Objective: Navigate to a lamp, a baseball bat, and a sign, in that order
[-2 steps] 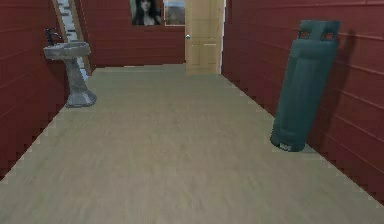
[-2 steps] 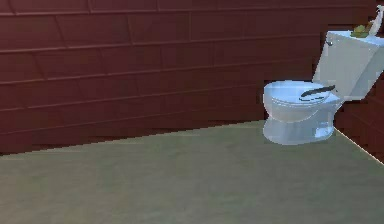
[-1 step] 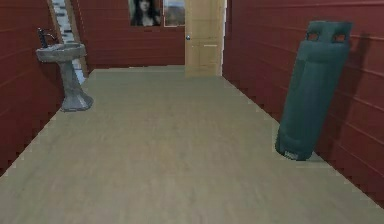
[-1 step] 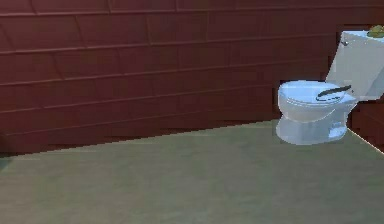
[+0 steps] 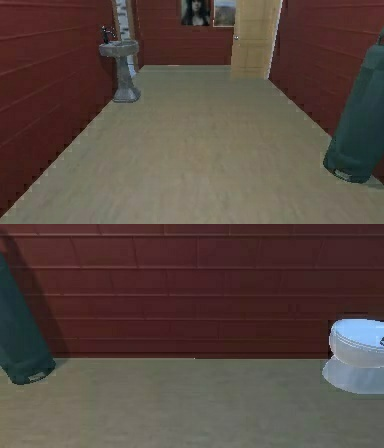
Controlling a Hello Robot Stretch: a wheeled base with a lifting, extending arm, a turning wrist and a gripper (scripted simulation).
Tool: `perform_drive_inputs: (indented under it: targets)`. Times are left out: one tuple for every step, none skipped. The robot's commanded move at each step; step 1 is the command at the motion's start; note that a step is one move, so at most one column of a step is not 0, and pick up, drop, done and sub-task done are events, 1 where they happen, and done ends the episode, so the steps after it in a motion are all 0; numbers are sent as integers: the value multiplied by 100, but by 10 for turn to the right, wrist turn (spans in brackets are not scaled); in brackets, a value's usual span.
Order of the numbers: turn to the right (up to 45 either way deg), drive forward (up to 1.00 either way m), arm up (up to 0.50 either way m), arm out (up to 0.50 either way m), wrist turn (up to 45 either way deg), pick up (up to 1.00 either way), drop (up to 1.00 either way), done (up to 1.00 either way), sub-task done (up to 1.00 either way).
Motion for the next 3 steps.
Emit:
perform_drive_inputs:
  targets:
    - [0,55,0,0,0,0,0,0,0]
    - [-30,0,0,0,0,0,0,0,0]
    - [0,100,0,0,0,0,0,0,0]
